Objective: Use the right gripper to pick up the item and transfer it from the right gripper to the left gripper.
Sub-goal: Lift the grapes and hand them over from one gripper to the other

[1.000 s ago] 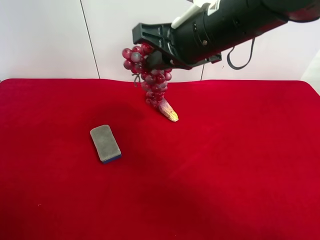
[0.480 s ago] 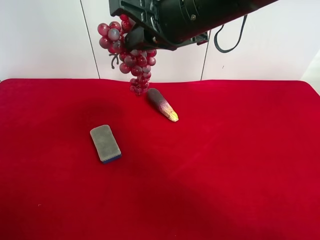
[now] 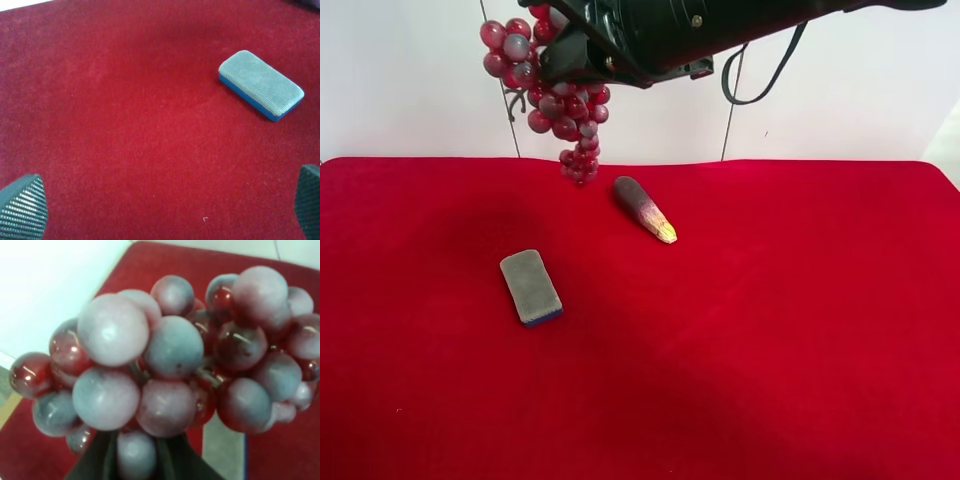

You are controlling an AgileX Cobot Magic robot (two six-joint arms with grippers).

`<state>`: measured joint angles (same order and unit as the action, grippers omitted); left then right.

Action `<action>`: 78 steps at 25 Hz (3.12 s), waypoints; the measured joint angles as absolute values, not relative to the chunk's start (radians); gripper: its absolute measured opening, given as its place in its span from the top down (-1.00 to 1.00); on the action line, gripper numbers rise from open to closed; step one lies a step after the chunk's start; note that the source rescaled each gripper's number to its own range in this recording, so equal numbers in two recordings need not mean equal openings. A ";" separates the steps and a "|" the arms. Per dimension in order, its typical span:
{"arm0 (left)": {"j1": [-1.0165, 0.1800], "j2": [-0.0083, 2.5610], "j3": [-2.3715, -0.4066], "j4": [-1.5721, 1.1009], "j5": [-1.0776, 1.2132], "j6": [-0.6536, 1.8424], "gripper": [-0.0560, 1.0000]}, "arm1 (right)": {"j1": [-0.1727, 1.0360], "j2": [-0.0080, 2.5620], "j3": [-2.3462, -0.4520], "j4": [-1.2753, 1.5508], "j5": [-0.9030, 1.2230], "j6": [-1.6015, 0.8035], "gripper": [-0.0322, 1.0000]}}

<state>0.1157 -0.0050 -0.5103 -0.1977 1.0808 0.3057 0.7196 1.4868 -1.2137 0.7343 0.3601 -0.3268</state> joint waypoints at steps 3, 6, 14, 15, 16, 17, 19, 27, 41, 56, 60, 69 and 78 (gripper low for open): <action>0.116 -0.005 -0.510 -0.198 1.081 0.306 -1.00 | 0.720 1.487 -1.214 0.771 0.360 -0.369 0.81; 0.116 -0.005 -0.510 -0.198 1.081 0.306 -1.00 | 0.720 1.487 -1.214 0.773 0.360 -0.380 0.81; 0.116 -0.005 -0.510 -0.198 1.081 0.306 -1.00 | 0.720 1.504 -1.214 0.763 0.368 -0.382 0.81; 0.116 -0.005 -0.510 -0.198 1.081 0.306 -1.00 | 0.720 1.509 -1.214 0.763 0.372 -0.382 0.81; 0.116 -0.005 -0.510 -0.198 1.081 0.306 -1.00 | 0.720 1.513 -1.214 0.763 0.377 -0.382 0.81; 0.116 -0.005 -0.510 -0.198 1.081 0.306 -1.00 | 0.720 1.517 -1.214 0.763 0.383 -0.382 0.81; 0.116 -0.005 -0.510 -0.198 1.081 0.306 -1.00 | 0.720 1.518 -1.214 0.763 0.386 -0.382 0.81; 0.116 -0.005 -0.510 -0.198 1.081 0.306 -1.00 | 0.720 1.518 -1.214 0.763 0.386 -0.382 0.81; 0.116 -0.005 -0.510 -0.198 1.081 0.306 -1.00 | 0.720 1.519 -1.214 0.763 0.386 -0.382 0.81; 0.116 -0.005 -0.510 -0.198 1.081 0.306 -1.00 | 0.721 1.524 -1.214 0.940 0.302 -0.181 0.82; 0.116 -0.005 -0.510 -0.198 1.081 0.306 -1.00 | 0.722 1.525 -1.214 0.953 0.221 -0.172 0.82; 0.116 -0.005 -0.510 -0.198 1.081 0.306 -1.00 | 0.722 1.525 -1.214 0.956 0.207 -0.174 0.82; 0.116 -0.005 -0.510 -0.198 1.081 0.306 -1.00 | 0.722 1.525 -1.214 0.951 0.394 -0.181 0.82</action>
